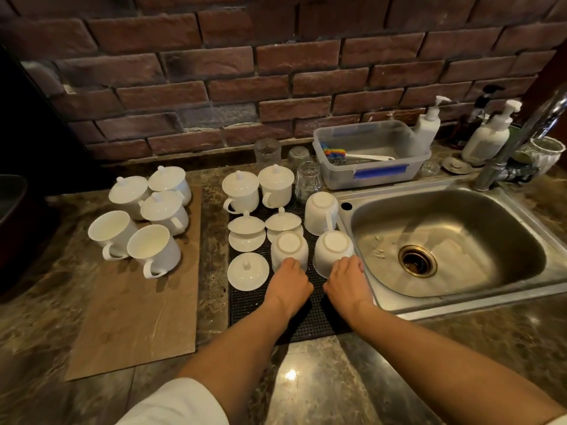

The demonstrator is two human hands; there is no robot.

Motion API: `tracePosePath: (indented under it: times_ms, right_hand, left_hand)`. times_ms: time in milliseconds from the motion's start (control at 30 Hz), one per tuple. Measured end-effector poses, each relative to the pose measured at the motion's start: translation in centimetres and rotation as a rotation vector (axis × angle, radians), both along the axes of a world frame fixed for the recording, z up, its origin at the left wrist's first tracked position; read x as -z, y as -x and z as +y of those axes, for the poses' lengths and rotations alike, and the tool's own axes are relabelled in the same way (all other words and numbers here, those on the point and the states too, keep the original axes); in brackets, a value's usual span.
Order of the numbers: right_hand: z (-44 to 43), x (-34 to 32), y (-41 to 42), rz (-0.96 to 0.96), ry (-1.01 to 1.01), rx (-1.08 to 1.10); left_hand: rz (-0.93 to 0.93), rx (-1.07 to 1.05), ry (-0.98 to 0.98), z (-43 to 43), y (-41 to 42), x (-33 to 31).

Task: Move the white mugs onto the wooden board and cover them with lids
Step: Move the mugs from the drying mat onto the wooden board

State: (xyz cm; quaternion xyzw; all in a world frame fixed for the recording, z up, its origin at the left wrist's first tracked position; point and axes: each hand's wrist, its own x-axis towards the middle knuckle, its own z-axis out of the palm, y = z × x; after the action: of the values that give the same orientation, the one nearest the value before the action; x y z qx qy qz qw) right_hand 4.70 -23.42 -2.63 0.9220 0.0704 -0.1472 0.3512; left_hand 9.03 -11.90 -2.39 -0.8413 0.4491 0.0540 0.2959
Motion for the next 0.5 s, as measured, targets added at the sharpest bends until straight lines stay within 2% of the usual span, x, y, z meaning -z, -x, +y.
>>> tracePosePath:
  times_ms: [300,500]
  right_hand:
    - [-0.5,-1.3,-0.2,-0.003,-0.006,0.026]
    - [-1.9,-2.8,-0.2,-0.025,-0.072,0.099]
  left_hand:
    - [-0.013,-0.041,0.063,1.2,-0.3,0.1]
    - [-0.008,-0.06,0.209,2.2,-0.8,-1.0]
